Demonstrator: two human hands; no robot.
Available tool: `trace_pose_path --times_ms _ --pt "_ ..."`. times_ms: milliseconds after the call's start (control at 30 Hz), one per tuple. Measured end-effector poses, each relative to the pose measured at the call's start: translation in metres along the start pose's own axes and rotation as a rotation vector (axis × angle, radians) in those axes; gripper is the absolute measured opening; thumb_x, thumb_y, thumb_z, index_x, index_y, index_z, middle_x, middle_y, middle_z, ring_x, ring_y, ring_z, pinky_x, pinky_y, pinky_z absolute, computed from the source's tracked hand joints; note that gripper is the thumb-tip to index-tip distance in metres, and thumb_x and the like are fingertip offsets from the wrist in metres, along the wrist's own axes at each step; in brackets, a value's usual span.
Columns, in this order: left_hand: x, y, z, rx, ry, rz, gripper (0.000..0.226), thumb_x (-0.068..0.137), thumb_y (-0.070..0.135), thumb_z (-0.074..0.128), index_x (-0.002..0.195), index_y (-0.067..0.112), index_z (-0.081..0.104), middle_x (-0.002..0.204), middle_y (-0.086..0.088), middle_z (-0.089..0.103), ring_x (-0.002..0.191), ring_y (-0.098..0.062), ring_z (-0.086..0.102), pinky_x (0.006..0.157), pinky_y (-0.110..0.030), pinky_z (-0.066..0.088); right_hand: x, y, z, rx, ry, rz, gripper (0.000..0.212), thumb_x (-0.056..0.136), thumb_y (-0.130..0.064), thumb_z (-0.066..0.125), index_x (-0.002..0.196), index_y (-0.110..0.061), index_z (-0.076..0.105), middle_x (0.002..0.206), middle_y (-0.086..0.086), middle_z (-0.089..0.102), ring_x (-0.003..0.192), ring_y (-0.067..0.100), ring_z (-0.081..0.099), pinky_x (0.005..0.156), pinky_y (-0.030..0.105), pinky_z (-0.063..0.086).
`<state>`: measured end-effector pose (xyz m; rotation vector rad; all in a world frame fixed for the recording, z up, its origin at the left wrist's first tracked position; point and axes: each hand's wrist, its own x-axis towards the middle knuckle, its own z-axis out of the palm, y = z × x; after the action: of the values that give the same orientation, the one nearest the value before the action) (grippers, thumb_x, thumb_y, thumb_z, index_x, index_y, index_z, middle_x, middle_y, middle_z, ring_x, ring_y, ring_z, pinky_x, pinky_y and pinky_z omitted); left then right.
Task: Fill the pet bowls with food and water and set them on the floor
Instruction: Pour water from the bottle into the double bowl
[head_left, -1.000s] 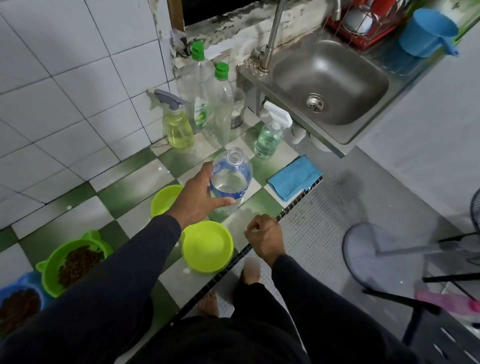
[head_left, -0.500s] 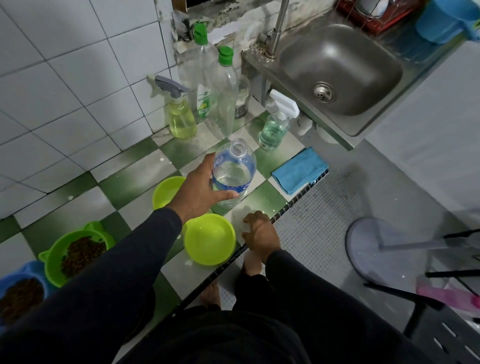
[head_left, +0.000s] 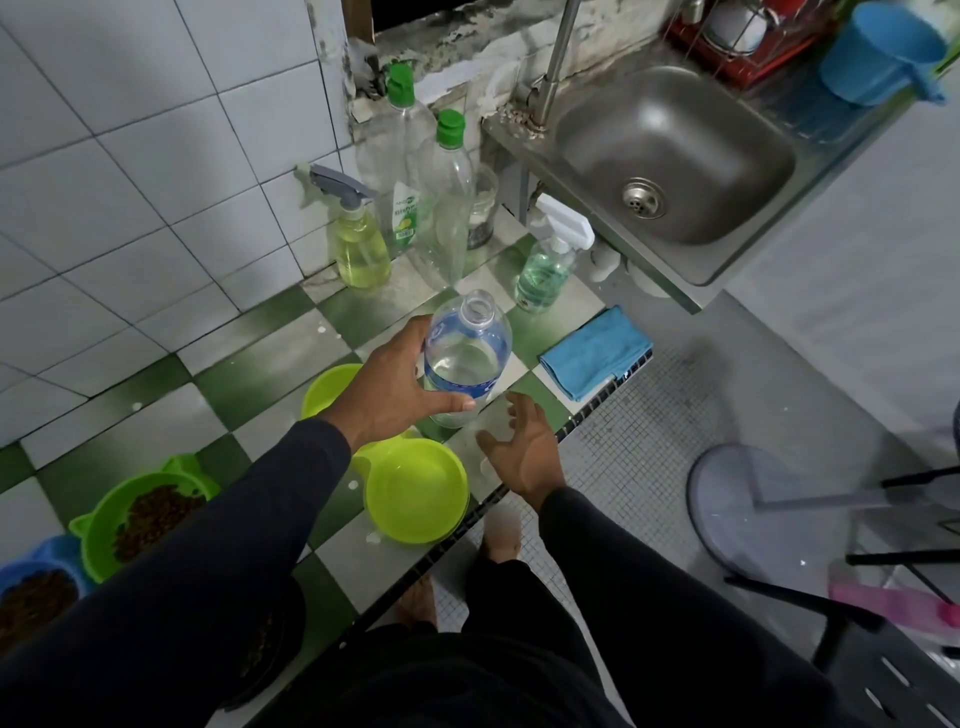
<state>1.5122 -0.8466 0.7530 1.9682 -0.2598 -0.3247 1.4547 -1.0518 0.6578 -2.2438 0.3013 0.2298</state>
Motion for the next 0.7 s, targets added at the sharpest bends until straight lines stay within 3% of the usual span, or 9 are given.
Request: trace_pose_path --times_ms 133,233,267,333,400,467,533,600,700 --pt "-0.006 0.012 -0.006 -0.052 0.062 0.026 0.106 0.063 0.063 0.091 0.151 0.048 0.034 0.144 0.03 0.05 0.133 0.003 0.051 0.107 -0.033 0.05 0.012 -0.016 0.001 0.041 -0.085 0.008 0.087 0.075 -0.033 0.088 0.145 -0.012 0.042 0.138 0.013 0.053 0.125 0.028 0.054 0.105 0.044 0.048" --pt "-0.01 0.019 -0.007 -0.077 0.072 0.081 0.097 0.072 0.059 0.087 0.153 0.048 0.036 0.148 0.029 0.048 0.138 0.003 0.047 0.109 -0.035 0.048 0.012 -0.028 0.004 0.237 -0.161 -0.178 0.029 0.101 -0.027 0.062 0.129 -0.022 0.065 0.124 0.012 0.068 0.109 0.033 0.068 0.084 0.05 0.06" --pt "-0.011 0.021 -0.007 -0.08 0.077 0.096 0.092 0.076 0.054 0.086 0.154 0.046 0.038 0.149 0.028 0.048 0.139 0.002 0.047 0.109 -0.037 0.048 0.013 -0.033 -0.004 0.369 -0.171 -0.164 0.029 0.104 -0.034 0.053 0.125 -0.023 0.069 0.121 0.012 0.07 0.105 0.033 0.07 0.077 0.049 0.061" --pt "-0.011 0.022 -0.008 -0.089 0.093 0.115 0.084 0.081 0.049 0.083 0.154 0.043 0.041 0.15 0.027 0.049 0.139 0.001 0.047 0.11 -0.041 0.049 0.013 -0.044 -0.004 0.54 -0.2 -0.105 0.057 0.087 -0.045 0.07 0.135 -0.016 0.059 0.128 0.016 0.065 0.107 0.035 0.068 0.076 0.05 0.059" --pt "-0.01 0.024 -0.01 -0.102 0.102 0.123 0.078 0.084 0.046 0.081 0.153 0.041 0.044 0.149 0.025 0.051 0.139 -0.001 0.048 0.109 -0.042 0.05 0.009 -0.05 0.0 0.621 -0.22 -0.04 0.082 0.07 -0.02 0.087 0.139 -0.01 0.045 0.137 0.023 0.057 0.112 0.036 0.065 0.083 0.055 0.058" --pt "-0.008 0.025 -0.011 -0.116 0.094 0.123 0.077 0.084 0.042 0.083 0.152 0.039 0.046 0.147 0.024 0.054 0.139 -0.003 0.05 0.109 -0.041 0.051 0.014 -0.046 0.005 0.693 -0.168 0.014 0.077 0.074 0.014 0.078 0.139 -0.008 0.042 0.142 0.031 0.049 0.11 0.027 0.068 0.08 0.047 0.061" --pt "-0.006 0.025 -0.011 -0.131 0.086 0.118 0.077 0.083 0.037 0.084 0.151 0.037 0.048 0.146 0.023 0.055 0.138 -0.004 0.051 0.109 -0.04 0.051 0.021 -0.041 0.008 0.764 -0.173 0.048 0.07 0.08 0.015 0.073 0.14 -0.007 0.043 0.141 0.031 0.05 0.109 0.022 0.069 0.08 0.039 0.062" --pt "-0.005 0.025 -0.011 -0.143 0.084 0.109 0.077 0.082 0.035 0.086 0.15 0.036 0.05 0.145 0.021 0.056 0.138 -0.005 0.052 0.109 -0.039 0.051 0.023 -0.042 0.009 0.8 -0.199 0.043 0.065 0.084 0.011 0.073 0.14 -0.006 0.045 0.139 0.029 0.054 0.114 0.027 0.067 0.086 0.044 0.061" --pt "-0.004 0.025 -0.013 -0.171 0.083 0.097 0.076 0.082 0.031 0.087 0.149 0.036 0.052 0.145 0.018 0.058 0.137 -0.007 0.053 0.109 -0.042 0.052 0.022 -0.041 0.008 0.674 -0.154 -0.005 0.078 0.073 0.016 0.08 0.14 -0.002 0.044 0.136 0.025 0.059 0.121 0.034 0.062 0.096 0.046 0.056"
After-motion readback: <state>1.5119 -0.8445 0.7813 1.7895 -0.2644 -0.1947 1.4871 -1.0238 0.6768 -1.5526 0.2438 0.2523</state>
